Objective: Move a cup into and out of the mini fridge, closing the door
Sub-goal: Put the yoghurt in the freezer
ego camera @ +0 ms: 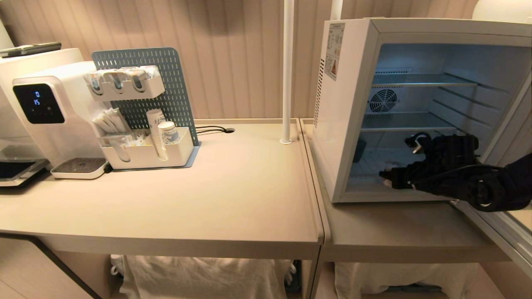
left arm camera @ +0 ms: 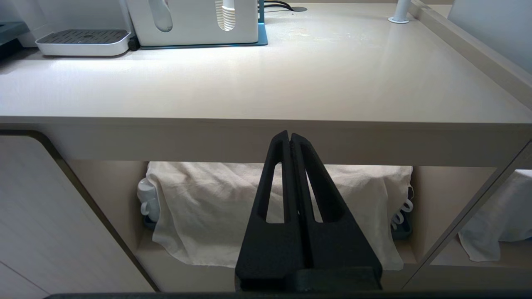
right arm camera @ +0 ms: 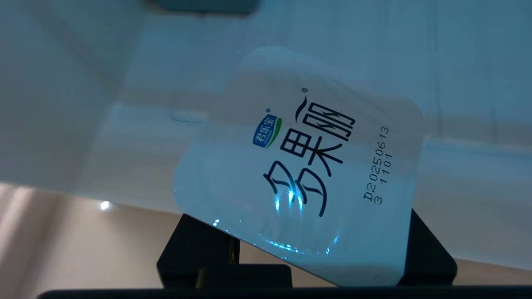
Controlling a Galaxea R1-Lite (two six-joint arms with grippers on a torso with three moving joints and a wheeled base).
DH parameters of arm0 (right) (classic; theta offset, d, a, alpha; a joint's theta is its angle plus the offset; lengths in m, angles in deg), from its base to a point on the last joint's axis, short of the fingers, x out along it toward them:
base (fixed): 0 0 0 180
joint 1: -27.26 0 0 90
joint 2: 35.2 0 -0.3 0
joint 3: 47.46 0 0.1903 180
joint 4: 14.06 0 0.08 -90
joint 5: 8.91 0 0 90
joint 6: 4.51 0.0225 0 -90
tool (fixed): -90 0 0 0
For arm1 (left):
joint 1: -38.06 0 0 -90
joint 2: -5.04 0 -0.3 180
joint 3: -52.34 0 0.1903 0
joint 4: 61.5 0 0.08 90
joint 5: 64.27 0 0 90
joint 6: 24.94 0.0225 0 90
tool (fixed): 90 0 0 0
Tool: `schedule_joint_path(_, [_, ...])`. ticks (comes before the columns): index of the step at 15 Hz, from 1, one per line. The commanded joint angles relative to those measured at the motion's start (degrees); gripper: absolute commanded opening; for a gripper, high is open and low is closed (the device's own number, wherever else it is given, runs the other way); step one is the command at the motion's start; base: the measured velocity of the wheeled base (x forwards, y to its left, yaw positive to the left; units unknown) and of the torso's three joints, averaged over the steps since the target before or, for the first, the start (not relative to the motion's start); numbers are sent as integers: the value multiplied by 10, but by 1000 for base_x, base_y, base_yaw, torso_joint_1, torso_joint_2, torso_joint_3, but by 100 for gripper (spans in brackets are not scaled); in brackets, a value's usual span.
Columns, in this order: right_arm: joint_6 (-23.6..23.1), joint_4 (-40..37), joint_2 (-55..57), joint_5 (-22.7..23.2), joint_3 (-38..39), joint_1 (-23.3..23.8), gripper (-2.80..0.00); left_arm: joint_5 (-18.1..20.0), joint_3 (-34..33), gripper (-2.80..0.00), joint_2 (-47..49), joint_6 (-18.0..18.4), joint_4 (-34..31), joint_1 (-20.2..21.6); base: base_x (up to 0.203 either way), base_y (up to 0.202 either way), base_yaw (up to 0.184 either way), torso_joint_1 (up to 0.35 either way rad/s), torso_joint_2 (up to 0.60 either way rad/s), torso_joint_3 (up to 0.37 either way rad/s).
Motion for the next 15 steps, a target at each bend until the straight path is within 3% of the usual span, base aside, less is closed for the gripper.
schedule_joint_path(1, [0, 59, 24, -20, 28, 4, -280, 0, 0, -280, 0, 0, 0, 0, 0, 0, 0, 0, 0, 0])
schedule_joint_path(5, [-1, 195, 82, -73, 40, 2, -280, 0, 0, -280, 0, -1, 0, 0, 0, 0, 0, 0, 0, 0])
schedule_joint_path(11, [-3, 196, 145, -124, -31, -3, -280, 0, 0, -280, 0, -1, 0, 0, 0, 0, 0, 0, 0, 0])
schedule_joint_path(15, [-4, 140, 186, -139, -111, -3, -280, 0, 0, -280, 0, -1, 0, 0, 0, 0, 0, 0, 0, 0])
